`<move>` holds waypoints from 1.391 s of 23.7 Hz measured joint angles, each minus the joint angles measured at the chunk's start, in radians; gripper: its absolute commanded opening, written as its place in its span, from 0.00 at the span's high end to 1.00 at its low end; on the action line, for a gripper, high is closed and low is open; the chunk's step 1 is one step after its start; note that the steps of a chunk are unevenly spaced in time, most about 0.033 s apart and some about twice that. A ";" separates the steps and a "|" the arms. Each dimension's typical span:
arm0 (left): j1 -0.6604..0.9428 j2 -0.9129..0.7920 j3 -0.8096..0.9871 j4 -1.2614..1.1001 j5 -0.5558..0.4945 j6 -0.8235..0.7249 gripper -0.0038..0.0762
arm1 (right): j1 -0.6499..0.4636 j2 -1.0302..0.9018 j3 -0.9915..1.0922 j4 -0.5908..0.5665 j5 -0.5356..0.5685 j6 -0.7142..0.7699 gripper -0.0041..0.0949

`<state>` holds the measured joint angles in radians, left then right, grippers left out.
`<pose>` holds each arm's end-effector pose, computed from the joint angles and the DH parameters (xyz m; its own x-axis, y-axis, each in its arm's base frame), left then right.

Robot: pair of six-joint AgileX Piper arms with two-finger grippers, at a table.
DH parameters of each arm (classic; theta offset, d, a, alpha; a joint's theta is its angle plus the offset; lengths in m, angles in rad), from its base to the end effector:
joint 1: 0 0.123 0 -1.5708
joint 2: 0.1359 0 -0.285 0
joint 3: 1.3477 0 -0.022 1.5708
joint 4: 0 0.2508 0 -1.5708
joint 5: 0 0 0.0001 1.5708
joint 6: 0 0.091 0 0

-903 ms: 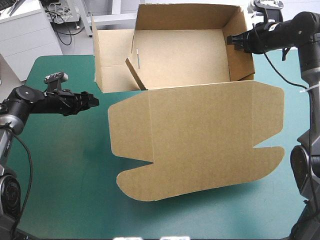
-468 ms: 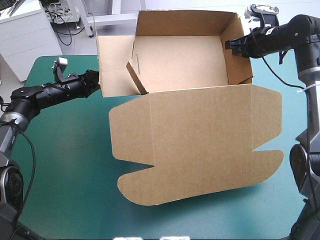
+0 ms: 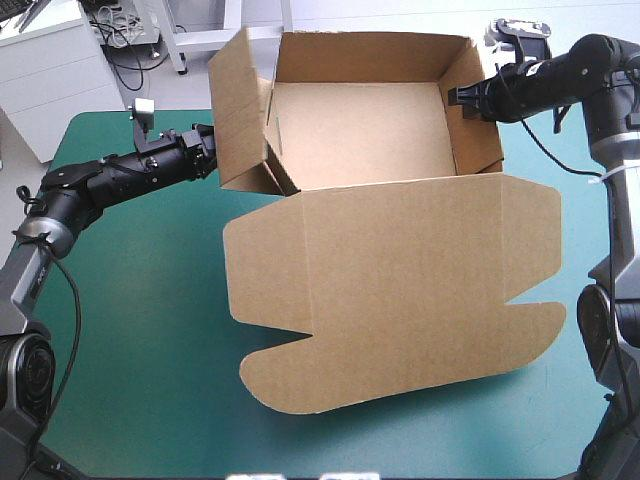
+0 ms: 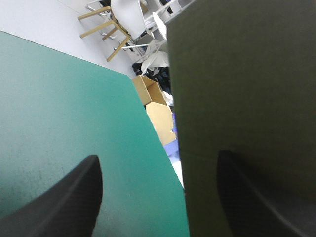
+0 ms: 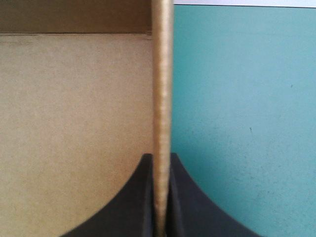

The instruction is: Fold the box

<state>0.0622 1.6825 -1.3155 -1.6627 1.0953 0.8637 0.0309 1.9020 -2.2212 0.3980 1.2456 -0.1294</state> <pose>0.3633 -0.0581 0.3469 -0.7324 -0.4122 -0.5419 0.4434 0.3151 -0.8391 0.4068 0.0460 0.4352 -0.7277 -0.0187 -0.6857 -0.2778 0.9220 0.2698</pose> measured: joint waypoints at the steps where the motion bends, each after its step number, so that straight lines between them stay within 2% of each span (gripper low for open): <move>1: -0.011 0.000 -0.012 0.001 0.002 0.000 0.36 | 0.000 0.000 0.000 0.000 0.000 0.000 0.98; 5: -0.039 0.000 -0.069 0.001 0.016 -0.012 0.36 | 0.000 0.000 0.000 0.000 0.000 0.000 0.98; 16: -0.074 0.000 -0.329 0.024 0.107 -0.175 0.36 | -0.001 0.000 0.000 0.000 0.000 -0.002 0.98; 23: -0.149 0.000 -0.602 0.360 0.117 -0.369 0.39 | -0.001 0.000 0.000 0.000 0.000 -0.002 0.98; 33: -0.163 -0.001 -0.795 0.543 0.155 -0.479 0.40 | -0.001 0.000 0.000 0.000 0.000 -0.002 0.98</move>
<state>-0.1012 1.6815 -2.1109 -1.1194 1.2508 0.3847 0.0298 1.9020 -2.2212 0.3980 1.2456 -0.1313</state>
